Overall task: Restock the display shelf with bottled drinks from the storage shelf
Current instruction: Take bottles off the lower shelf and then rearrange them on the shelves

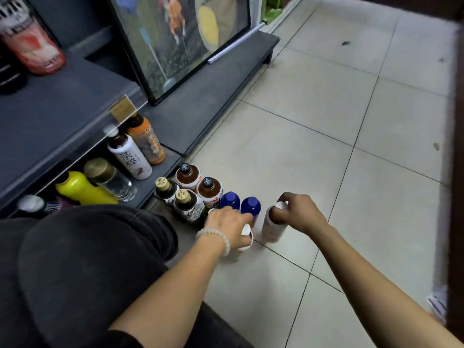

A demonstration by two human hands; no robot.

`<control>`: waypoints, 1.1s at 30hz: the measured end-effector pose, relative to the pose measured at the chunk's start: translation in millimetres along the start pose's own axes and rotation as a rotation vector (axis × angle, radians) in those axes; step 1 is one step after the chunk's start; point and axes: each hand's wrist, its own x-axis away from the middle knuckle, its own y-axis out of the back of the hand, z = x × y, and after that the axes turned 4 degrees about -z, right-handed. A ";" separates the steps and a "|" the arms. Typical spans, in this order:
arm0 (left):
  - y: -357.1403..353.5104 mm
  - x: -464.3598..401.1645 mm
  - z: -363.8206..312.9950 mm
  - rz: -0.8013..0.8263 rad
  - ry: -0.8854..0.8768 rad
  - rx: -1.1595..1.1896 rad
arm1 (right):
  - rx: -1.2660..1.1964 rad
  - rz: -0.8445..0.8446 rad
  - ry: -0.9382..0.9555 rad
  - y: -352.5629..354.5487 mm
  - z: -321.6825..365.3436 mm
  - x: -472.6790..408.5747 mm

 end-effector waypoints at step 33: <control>296.2 279.4 255.5 -0.685 0.710 0.147 | -0.036 -0.037 0.976 47.2 433.6 96.4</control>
